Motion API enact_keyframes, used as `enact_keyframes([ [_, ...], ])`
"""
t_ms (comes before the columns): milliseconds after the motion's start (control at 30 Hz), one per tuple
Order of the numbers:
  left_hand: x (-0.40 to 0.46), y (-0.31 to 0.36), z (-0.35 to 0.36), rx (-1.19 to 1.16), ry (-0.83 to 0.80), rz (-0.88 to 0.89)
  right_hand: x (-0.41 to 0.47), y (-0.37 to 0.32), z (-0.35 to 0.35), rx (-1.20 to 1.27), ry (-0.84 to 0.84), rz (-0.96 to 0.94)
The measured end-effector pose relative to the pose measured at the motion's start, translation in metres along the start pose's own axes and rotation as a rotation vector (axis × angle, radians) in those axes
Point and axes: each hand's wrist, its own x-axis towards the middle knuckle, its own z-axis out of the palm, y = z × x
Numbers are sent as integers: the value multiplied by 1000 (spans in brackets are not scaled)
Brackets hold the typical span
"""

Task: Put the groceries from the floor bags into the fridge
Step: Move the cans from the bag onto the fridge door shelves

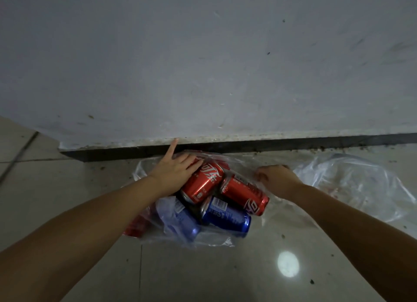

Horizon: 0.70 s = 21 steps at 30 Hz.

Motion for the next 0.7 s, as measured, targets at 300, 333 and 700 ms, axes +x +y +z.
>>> enact_keyframes([
  [300,-4,35,-35,-311,95,43,-39,-23,30,-75,-49,-16],
  [333,2,44,-39,-428,4,-94,-39,-21,34,37,-74,40],
  [700,37,66,-28,-531,-140,-445,-50,-32,12,263,61,172],
])
